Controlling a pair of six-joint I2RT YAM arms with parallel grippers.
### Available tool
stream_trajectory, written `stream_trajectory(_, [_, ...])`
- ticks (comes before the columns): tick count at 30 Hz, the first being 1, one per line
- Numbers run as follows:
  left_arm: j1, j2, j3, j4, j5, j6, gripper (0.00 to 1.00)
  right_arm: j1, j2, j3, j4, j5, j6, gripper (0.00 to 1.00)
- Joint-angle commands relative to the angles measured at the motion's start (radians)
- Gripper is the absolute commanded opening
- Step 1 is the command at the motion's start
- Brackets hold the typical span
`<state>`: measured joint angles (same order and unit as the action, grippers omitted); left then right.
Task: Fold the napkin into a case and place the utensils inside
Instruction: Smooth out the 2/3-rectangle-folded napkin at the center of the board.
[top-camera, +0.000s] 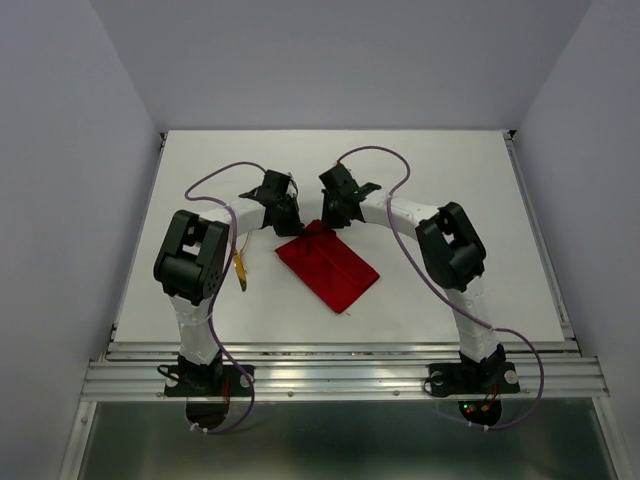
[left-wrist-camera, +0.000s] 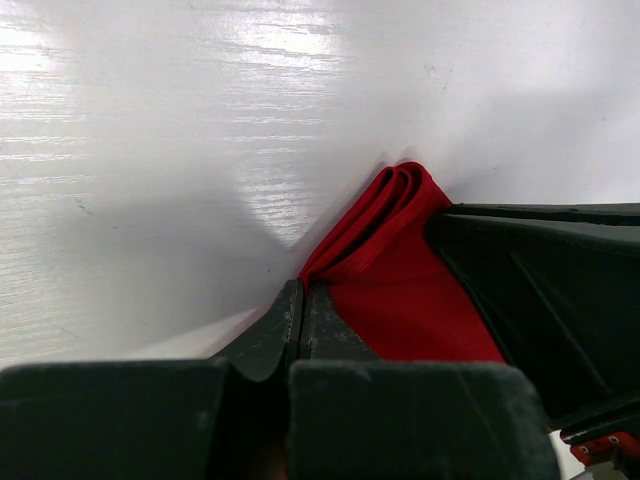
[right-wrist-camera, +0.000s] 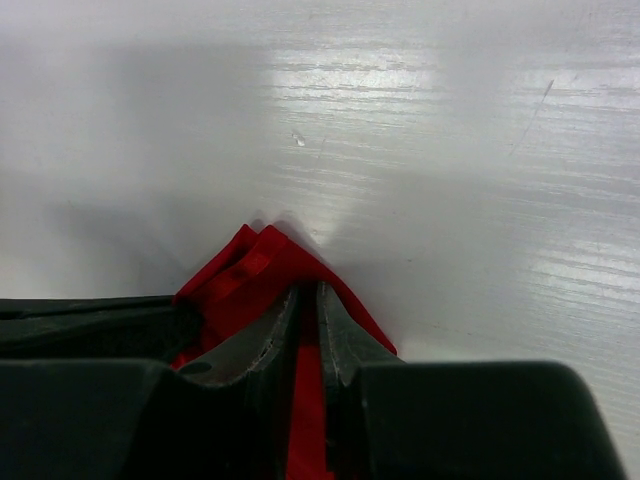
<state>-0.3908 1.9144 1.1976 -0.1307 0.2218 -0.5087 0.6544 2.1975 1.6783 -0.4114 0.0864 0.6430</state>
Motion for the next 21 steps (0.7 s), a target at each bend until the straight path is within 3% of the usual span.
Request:
stream_trajectory(1, [0.001,-0.006,0.026,-0.036,-0.010,0.015,0.06,0.005,0.018,-0.011,0.008,0.010,-0.002,0.18])
stream_trajectory(2, [0.001,-0.015,0.028,-0.044,-0.010,0.013,0.20,0.005,0.016,-0.017,0.010,0.012,0.001,0.18])
stream_trajectory(4, [0.001,-0.051,0.025,-0.058,-0.019,0.009,0.36,0.005,0.011,-0.022,0.008,0.026,0.001,0.18])
stream_trajectory(6, [0.003,-0.081,0.013,-0.063,-0.024,0.001,0.49,0.005,0.005,-0.026,0.008,0.036,0.001,0.18])
stream_trajectory(8, [0.001,-0.113,0.011,-0.067,-0.030,-0.002,0.54,0.005,0.002,-0.026,0.008,0.047,0.000,0.18])
stream_trajectory(12, [0.003,-0.129,0.022,-0.069,-0.027,-0.014,0.52,0.005,-0.001,-0.025,0.010,0.046,-0.002,0.18])
stream_trajectory(16, [-0.002,-0.124,0.037,-0.058,-0.003,-0.036,0.31,0.005,-0.005,-0.019,0.008,0.041,-0.002,0.18])
stream_trajectory(21, [-0.005,-0.117,0.049,-0.033,0.016,-0.056,0.22,0.005,-0.007,-0.008,0.008,0.041,0.000,0.18])
